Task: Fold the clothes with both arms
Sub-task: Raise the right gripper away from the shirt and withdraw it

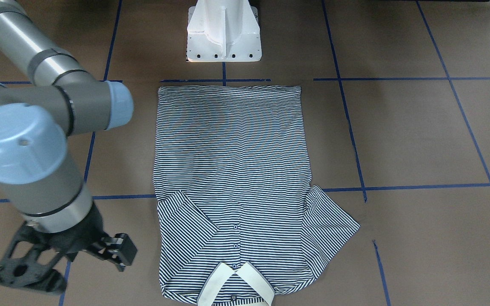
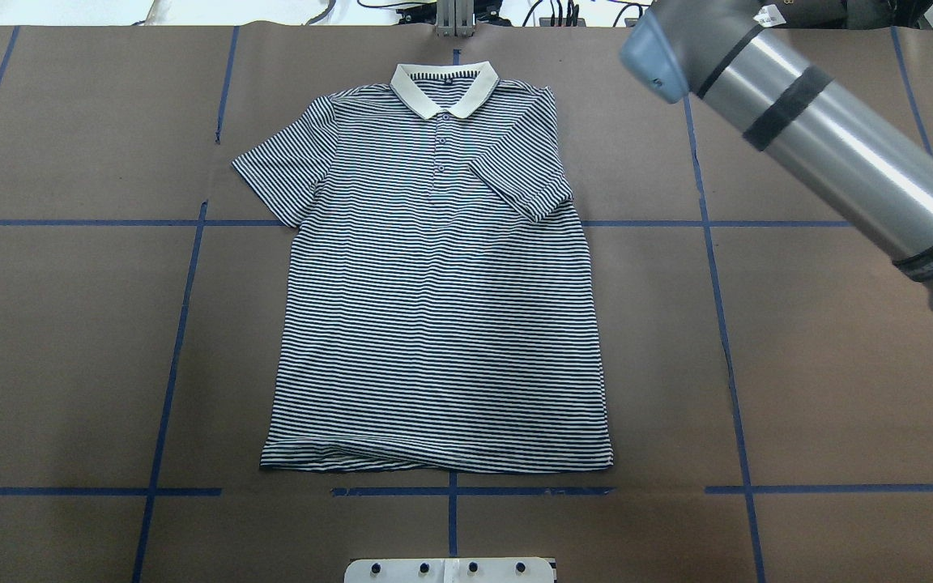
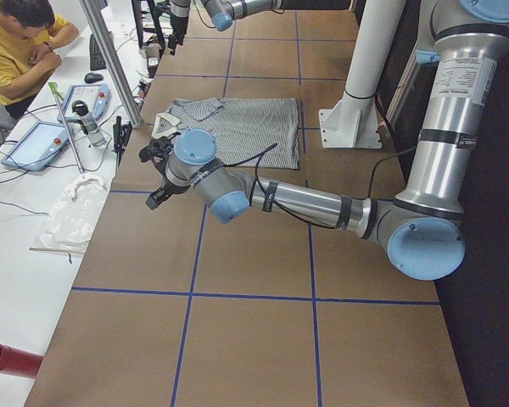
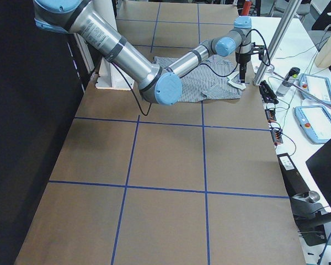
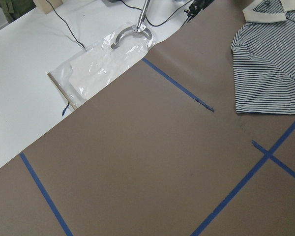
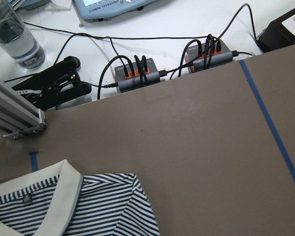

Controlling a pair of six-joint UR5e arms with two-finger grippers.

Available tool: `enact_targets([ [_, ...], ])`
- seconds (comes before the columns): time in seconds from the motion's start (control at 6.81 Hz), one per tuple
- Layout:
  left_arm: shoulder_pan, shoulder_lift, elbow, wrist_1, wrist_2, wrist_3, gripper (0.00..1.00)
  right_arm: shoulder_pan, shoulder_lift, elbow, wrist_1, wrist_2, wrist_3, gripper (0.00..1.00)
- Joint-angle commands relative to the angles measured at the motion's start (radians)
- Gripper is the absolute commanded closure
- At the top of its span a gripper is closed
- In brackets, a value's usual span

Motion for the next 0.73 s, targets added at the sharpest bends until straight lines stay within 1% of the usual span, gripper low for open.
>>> enact_targets([
  [0.0, 0.093, -0.065, 0.007, 0.000, 0.039, -0.173, 0.00, 0.161, -0.223, 0.157, -0.003, 0.168, -0.307, 0.00],
  [0.15, 0.136, -0.092, 0.007, -0.005, 0.092, -0.263, 0.00, 0.240, -0.322, 0.204, -0.003, 0.234, -0.463, 0.00],
  [0.29, 0.219, -0.144, 0.010, -0.003, 0.126, -0.378, 0.00, 0.294, -0.426, 0.245, -0.003, 0.273, -0.611, 0.00],
  [0.44, 0.302, -0.169, -0.007, -0.009, 0.243, -0.426, 0.00, 0.321, -0.514, 0.282, -0.004, 0.292, -0.700, 0.00],
  [0.59, 0.373, -0.174, -0.015, -0.008, 0.333, -0.554, 0.00, 0.338, -0.566, 0.292, 0.003, 0.299, -0.707, 0.00],
])
